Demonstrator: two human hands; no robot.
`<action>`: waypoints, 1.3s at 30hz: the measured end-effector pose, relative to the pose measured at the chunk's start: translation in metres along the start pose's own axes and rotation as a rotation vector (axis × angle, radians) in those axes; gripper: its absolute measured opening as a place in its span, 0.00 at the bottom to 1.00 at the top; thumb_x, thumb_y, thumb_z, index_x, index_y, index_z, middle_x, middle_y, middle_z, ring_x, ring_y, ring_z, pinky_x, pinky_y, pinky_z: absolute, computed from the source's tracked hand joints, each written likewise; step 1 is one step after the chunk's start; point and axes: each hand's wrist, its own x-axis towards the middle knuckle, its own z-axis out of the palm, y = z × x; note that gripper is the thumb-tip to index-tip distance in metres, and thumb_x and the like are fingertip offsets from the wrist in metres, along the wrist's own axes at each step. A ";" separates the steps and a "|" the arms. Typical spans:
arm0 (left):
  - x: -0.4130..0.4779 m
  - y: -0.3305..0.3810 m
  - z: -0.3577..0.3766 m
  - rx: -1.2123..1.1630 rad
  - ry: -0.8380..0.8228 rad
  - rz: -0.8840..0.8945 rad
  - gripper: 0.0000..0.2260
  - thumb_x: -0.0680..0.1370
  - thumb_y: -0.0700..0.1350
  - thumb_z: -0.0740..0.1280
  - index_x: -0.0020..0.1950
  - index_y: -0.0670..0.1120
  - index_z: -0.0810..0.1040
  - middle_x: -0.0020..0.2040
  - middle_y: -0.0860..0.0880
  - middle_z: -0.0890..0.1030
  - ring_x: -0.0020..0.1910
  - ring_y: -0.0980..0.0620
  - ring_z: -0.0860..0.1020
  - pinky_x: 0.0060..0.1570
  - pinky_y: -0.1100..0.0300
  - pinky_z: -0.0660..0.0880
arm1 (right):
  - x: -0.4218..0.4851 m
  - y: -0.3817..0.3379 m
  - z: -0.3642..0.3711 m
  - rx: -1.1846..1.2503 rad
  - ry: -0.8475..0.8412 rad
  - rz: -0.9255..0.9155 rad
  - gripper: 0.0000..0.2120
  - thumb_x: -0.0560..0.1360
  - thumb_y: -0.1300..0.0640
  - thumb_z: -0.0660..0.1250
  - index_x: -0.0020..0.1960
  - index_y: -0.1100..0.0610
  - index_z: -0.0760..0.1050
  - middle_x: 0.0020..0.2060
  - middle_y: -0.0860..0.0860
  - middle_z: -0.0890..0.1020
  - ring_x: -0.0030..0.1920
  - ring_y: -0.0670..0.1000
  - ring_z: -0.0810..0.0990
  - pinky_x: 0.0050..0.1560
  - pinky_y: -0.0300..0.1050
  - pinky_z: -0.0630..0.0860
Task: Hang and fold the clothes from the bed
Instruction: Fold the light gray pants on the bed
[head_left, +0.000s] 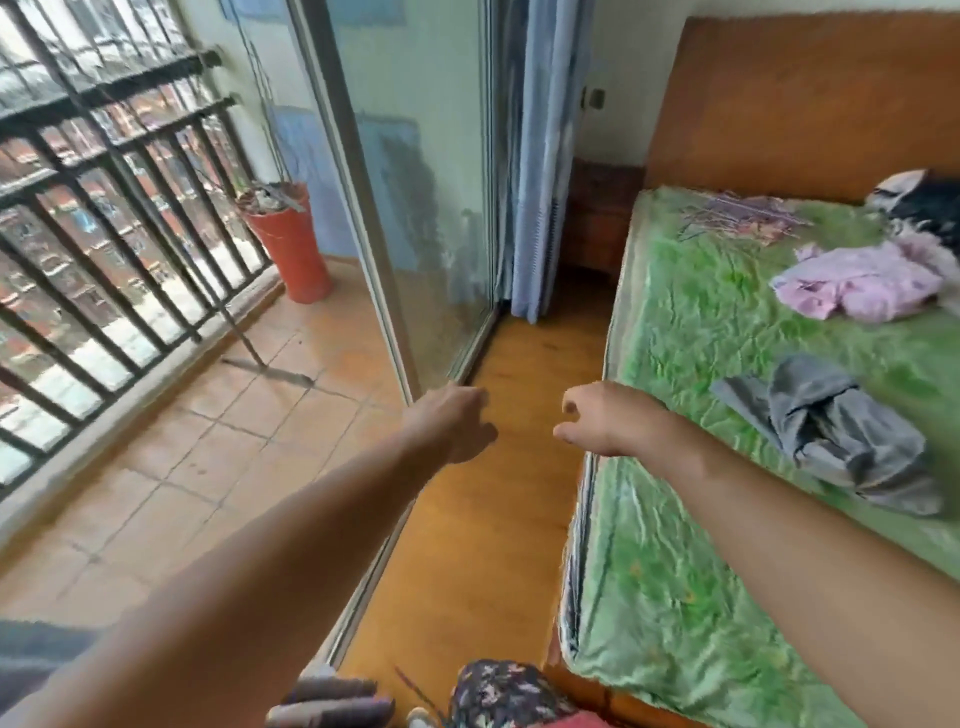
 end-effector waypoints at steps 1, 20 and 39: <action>0.018 0.000 -0.001 -0.004 -0.009 0.038 0.17 0.77 0.56 0.66 0.63 0.51 0.77 0.56 0.45 0.77 0.51 0.43 0.78 0.47 0.52 0.78 | 0.007 0.003 -0.003 0.019 0.006 0.029 0.23 0.77 0.38 0.63 0.68 0.47 0.73 0.64 0.51 0.78 0.61 0.56 0.77 0.61 0.54 0.76; 0.354 0.185 -0.027 0.180 -0.246 0.676 0.21 0.78 0.56 0.64 0.71 0.55 0.72 0.67 0.46 0.74 0.66 0.42 0.75 0.61 0.47 0.76 | 0.140 0.226 -0.055 0.311 0.012 0.645 0.23 0.80 0.42 0.63 0.69 0.55 0.73 0.63 0.55 0.79 0.54 0.55 0.81 0.51 0.47 0.77; 0.574 0.473 0.036 0.533 -0.497 1.327 0.22 0.78 0.52 0.65 0.71 0.51 0.72 0.69 0.45 0.73 0.67 0.44 0.73 0.65 0.48 0.73 | 0.190 0.420 -0.020 0.713 0.030 1.292 0.20 0.78 0.45 0.63 0.66 0.52 0.73 0.62 0.56 0.78 0.61 0.59 0.78 0.55 0.49 0.75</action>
